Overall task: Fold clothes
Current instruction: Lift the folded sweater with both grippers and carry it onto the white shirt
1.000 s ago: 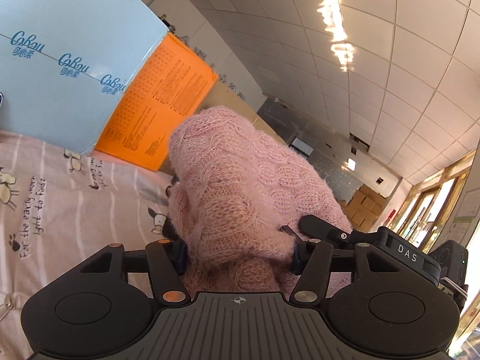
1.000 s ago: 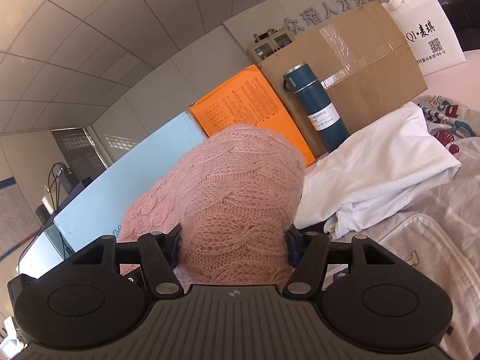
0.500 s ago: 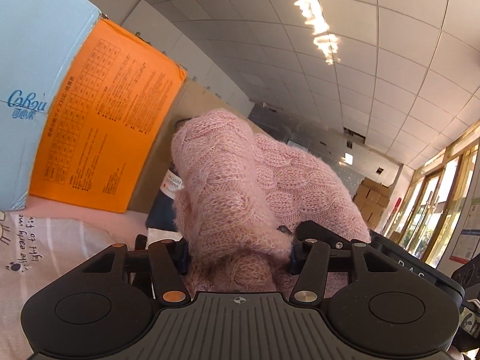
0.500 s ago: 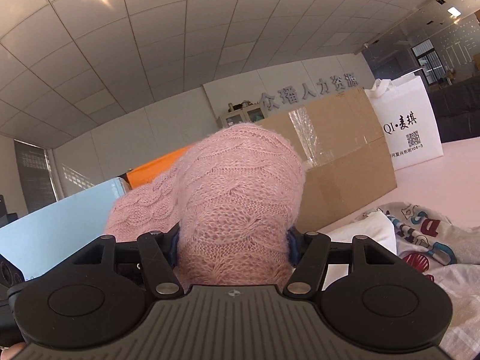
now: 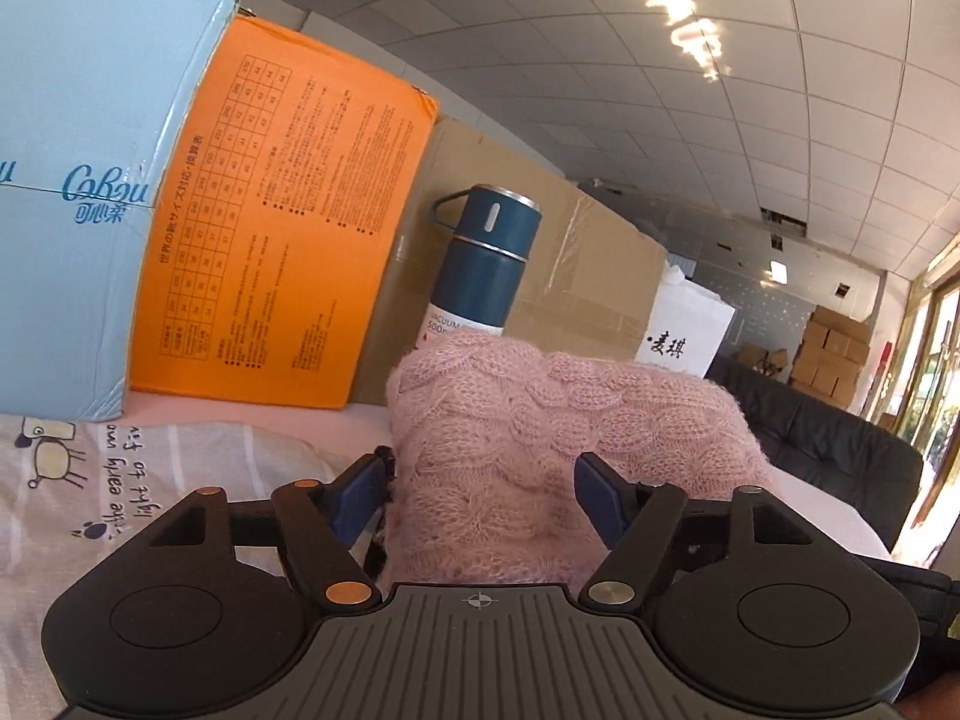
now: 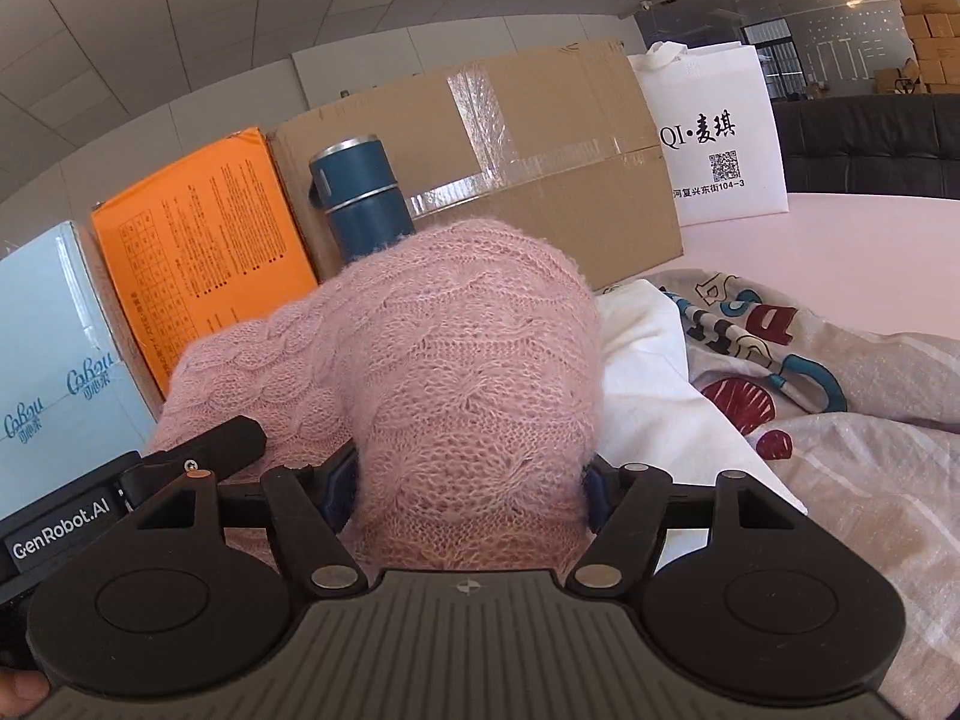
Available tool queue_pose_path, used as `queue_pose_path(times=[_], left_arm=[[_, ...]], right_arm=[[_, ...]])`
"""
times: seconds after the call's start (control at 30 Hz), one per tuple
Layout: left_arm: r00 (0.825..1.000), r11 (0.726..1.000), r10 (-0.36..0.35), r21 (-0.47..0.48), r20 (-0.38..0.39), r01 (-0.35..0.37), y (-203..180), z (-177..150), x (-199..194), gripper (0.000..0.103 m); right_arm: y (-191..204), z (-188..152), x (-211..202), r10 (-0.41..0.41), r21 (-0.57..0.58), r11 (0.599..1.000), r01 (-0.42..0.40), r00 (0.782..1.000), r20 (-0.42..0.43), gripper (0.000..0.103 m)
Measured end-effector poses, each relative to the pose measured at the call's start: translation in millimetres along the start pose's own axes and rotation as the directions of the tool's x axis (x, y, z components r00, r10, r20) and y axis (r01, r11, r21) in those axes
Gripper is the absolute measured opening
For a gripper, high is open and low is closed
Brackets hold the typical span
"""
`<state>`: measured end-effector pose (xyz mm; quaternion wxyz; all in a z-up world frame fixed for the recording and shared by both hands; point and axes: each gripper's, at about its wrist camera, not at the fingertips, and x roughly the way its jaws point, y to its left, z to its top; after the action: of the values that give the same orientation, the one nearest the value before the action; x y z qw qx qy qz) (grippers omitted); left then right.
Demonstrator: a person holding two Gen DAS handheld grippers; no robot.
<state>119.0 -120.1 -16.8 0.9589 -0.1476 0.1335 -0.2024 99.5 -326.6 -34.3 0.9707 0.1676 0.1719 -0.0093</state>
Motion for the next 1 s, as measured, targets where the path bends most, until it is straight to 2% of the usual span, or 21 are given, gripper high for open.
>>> queue_pose_path(times=[0.03, 0.07, 0.17, 0.23, 0.33, 0.43, 0.53, 0.6, 0.7, 0.77, 0.83, 0.9, 0.93, 1.0], left_arm=[[1.0, 1.0, 0.02, -0.018, 0.008, -0.02, 3.3, 0.7, -2.1, 0.092], [0.999, 0.999, 0.042, -0.033, 0.013, -0.041, 6.5, 1.3, -3.7, 0.097], [0.992, 0.991, 0.126, -0.051, -0.007, -0.126, 15.2, 2.4, 2.0, 0.098], [0.981, 0.982, 0.174, -0.054, -0.087, -0.18, 17.3, 2.6, 14.3, 0.1], [0.961, 0.971, 0.206, -0.083, -0.185, -0.224, 24.1, 1.7, 27.8, 0.103], [0.956, 0.969, 0.216, -0.079, -0.198, -0.235, 25.0, 0.2, 27.1, 0.103], [0.963, 0.971, 0.212, -0.074, -0.165, -0.227, 22.5, 0.6, 21.0, 0.103], [0.971, 0.972, 0.206, -0.089, -0.122, -0.218, 23.1, 0.9, 14.5, 0.103], [0.977, 0.973, 0.213, -0.09, 0.007, -0.211, 16.6, 2.4, -4.2, 0.103], [0.975, 0.978, 0.202, -0.068, 0.092, -0.196, 9.7, 2.3, -18.1, 0.103], [0.97, 0.979, 0.204, -0.032, 0.133, -0.201, 2.6, 2.6, -30.0, 0.103], [0.968, 0.979, 0.205, -0.017, 0.147, -0.204, -1.2, 5.2, -43.7, 0.103], [0.968, 0.979, 0.202, -0.017, 0.146, -0.202, -1.9, 7.3, -50.9, 0.103], [0.97, 0.98, 0.197, -0.017, 0.145, -0.197, -3.3, 11.4, -65.4, 0.103]], right_arm=[[1.0, -0.8, 0.3, -0.005, -0.005, 1.0, 0.005, 1.0, 0.001, 0.068], [1.0, -1.0, 0.6, -0.01, -0.007, 1.0, 0.011, 1.0, 0.001, 0.069], [-2.6, -0.4, 4.4, -0.022, 0.006, 1.0, 0.022, 1.0, -0.016, 0.071], [-5.9, 1.6, 9.3, -0.031, 0.019, 0.999, 0.032, 0.999, -0.036, 0.073], [-9.4, 2.2, 15.3, -0.035, 0.038, 0.999, 0.037, 0.997, -0.074, 0.076], [-8.2, 1.6, 18.2, -0.04, 0.033, 0.999, 0.043, 0.995, -0.086, 0.079], [-6.9, 1.0, 18.4, -0.039, 0.028, 0.999, 0.042, 0.996, -0.085, 0.082], [-7.2, 1.1, 16.8, -0.019, 0.036, 0.999, 0.022, 0.997, -0.075, 0.089], [-5.3, 1.8, 13.0, 0.002, 0.035, 0.999, -0.001, 0.999, -0.048, 0.091], [-4.9, 3.4, 6.1, 0.03, 0.043, 0.999, -0.03, 1.0, 0.001, 0.091], [-6.4, 5.5, -5.6, 0.056, 0.063, 0.996, -0.062, 0.994, 0.089, 0.092], [-11.2, 7.1, -25.0, 0.07, 0.09, 0.991, -0.095, 0.966, 0.248, 0.103], [-13.6, 7.3, -32.5, 0.059, 0.098, 0.991, -0.094, 0.948, 0.311, 0.103], [-18.2, 8.9, -39.1, 0.016, 0.119, 0.991, -0.064, 0.929, 0.37, 0.103]])
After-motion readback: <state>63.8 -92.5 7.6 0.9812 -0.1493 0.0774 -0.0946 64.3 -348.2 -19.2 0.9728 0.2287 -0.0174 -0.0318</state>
